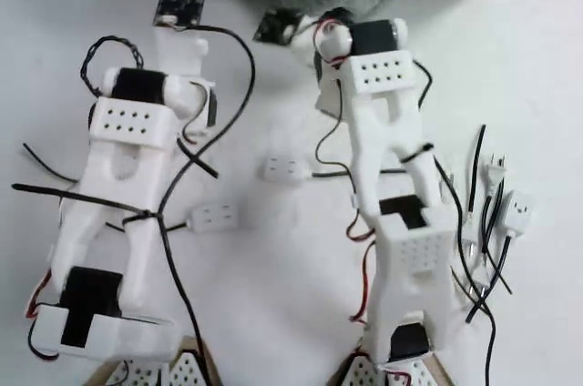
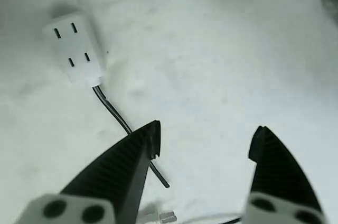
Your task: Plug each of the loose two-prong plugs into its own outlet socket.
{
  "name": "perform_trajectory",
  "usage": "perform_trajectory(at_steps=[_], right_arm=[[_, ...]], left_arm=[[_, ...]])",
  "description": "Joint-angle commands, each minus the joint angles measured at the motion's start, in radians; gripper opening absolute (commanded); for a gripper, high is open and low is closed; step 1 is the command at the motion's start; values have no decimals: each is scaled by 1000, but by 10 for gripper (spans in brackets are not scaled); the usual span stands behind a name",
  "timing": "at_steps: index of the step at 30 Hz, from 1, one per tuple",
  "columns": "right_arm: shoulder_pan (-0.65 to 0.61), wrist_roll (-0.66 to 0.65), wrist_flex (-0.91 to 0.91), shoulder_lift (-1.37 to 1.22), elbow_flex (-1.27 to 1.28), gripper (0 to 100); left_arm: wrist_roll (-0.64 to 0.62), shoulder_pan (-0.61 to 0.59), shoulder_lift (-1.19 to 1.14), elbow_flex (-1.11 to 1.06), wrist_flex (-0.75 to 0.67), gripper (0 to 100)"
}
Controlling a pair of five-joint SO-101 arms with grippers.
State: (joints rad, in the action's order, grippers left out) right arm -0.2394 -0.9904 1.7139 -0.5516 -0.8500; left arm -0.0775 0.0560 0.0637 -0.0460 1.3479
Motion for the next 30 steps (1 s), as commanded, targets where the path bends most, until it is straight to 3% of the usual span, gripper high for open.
perform_trajectory(at_steps=[1,8,15,18,23,30], right_arm=[[68,21,4,163,-40,265],[163,23,4,292,-40,265],[268,-31,2,292,-38,265],[308,-60,2,291,-38,265],[338,-63,2,291,-38,265],[334,-63,2,291,-38,265]], left_arm=[[0,31,-1,40,-28,27],[0,154,-226,75,-143,28],[0,305,-424,459,158,25],[2,358,-484,555,224,25],[-3,367,-641,660,244,25],[-80,352,-765,922,440,25]])
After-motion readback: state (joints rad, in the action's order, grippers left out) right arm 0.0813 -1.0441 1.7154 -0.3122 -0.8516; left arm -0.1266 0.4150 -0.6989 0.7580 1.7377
